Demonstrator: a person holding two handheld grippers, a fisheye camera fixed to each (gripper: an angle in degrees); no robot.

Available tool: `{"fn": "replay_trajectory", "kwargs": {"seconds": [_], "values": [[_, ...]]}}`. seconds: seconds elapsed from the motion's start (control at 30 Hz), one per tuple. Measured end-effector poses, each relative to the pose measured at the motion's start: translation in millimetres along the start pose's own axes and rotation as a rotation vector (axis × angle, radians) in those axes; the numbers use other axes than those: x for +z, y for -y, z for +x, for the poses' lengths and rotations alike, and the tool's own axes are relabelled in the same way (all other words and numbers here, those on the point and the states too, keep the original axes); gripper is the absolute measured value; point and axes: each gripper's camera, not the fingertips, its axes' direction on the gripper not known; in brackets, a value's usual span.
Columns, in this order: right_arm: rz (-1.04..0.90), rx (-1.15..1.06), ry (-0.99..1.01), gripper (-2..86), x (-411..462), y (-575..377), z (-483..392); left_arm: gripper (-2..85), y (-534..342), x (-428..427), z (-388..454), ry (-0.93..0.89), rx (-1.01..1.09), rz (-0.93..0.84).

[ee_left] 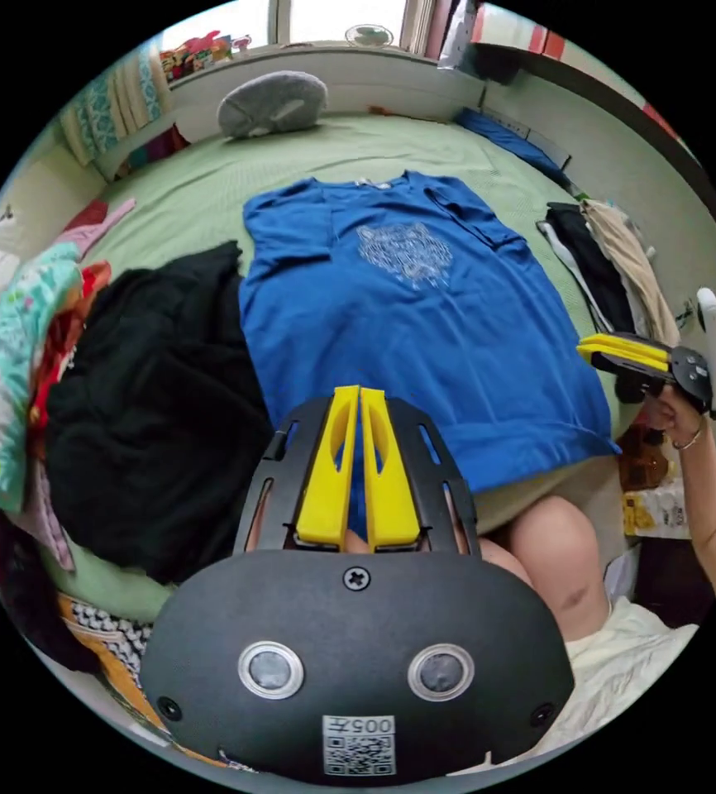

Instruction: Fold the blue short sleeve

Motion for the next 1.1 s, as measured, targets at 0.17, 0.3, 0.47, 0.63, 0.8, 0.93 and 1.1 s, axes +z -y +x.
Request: {"fn": "replay_trajectory", "kwargs": {"seconds": [0.17, 0.3, 0.47, 0.63, 0.8, 0.93, 1.1], "values": [[-0.003, 0.083, -0.040, 1.0, 10.4, -23.2, -12.4, 0.0, -30.8, 12.8, -17.7, -0.096, -0.154, 0.003], [-0.004, 0.103, 0.020, 0.2, -1.2, -49.3, -17.0, -0.2, -61.0, -1.4, -21.7, -0.068, -0.153, -0.040], [-0.036, 0.081, 0.042, -0.7, -1.8, -88.8, -20.7, -0.3, -111.1, -8.5, -25.4, -0.083, -0.136, -0.068], [-0.100, 0.094, 0.072, -1.0, 0.0, -119.5, -14.6, -0.3, -153.3, -19.0, -30.9, -0.116, -0.154, -0.086], [-0.091, 0.092, 0.062, -1.0, -15.8, -137.1, -4.3, -0.4, -188.8, -48.0, -30.8, -0.045, -0.127, -0.037], [-0.013, 0.101, 0.061, -1.0, -32.9, -131.2, -0.2, -0.4, -195.6, -65.4, -37.9, -0.027, -0.157, 0.045], [0.002, 0.127, -0.017, -1.0, -32.0, -119.1, -3.6, 0.3, -196.2, -52.7, -52.0, -0.070, -0.217, 0.077]]}}
